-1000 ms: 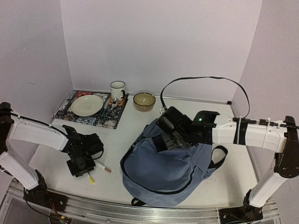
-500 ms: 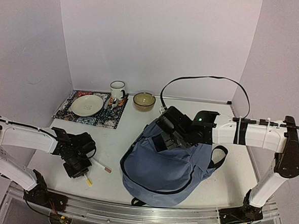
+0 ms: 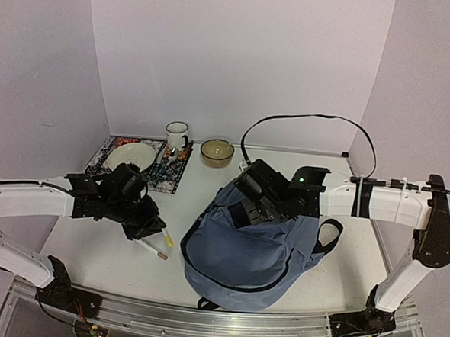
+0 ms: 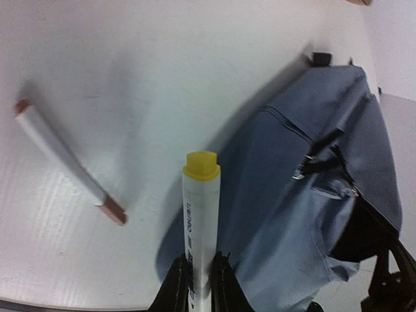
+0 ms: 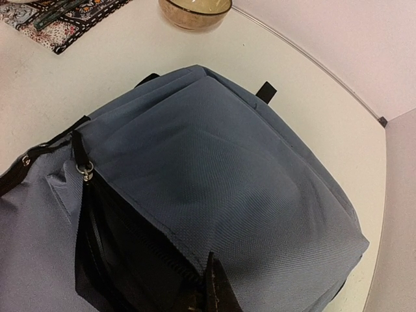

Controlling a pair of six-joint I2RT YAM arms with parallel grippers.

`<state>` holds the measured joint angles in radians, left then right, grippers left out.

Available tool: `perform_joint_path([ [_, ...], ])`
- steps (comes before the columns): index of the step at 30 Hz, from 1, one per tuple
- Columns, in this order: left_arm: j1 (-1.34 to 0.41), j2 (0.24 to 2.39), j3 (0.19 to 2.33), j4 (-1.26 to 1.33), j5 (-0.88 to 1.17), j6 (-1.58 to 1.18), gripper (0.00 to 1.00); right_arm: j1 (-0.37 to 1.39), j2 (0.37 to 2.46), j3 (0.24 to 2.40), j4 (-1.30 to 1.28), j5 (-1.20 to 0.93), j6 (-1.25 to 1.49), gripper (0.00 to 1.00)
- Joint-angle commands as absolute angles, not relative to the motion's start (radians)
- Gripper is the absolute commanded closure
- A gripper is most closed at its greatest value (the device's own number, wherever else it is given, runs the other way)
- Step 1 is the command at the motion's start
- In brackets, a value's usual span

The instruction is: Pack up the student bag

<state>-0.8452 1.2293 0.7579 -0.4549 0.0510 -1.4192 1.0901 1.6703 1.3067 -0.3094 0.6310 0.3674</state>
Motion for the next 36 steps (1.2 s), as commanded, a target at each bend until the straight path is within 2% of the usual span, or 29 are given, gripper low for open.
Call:
perform_joint_path([
  [1,-0.862,1.272,0.813,-0.234,0.183,-1.359,0.97,1.106,1.654,1.341,-0.248,0.614,0.386,1.0],
  [14,-0.961,1.537,0.968,0.09,0.451,-1.336,0.98,1.106,1.646,1.339,-0.228,0.59,0.413,1.0],
  [20,-0.996,1.661,1.065,0.12,0.51,-1.321,0.98,1.105,1.629,1.335,-0.218,0.583,0.422,1.0],
  [29,-0.99,1.765,1.16,0.139,0.489,-1.322,1.0,1.106,1.61,1.325,-0.205,0.555,0.437,1.0],
  [36,-0.96,1.781,1.15,0.16,0.34,-1.384,1.0,1.105,1.586,1.296,-0.187,0.514,0.469,1.0],
])
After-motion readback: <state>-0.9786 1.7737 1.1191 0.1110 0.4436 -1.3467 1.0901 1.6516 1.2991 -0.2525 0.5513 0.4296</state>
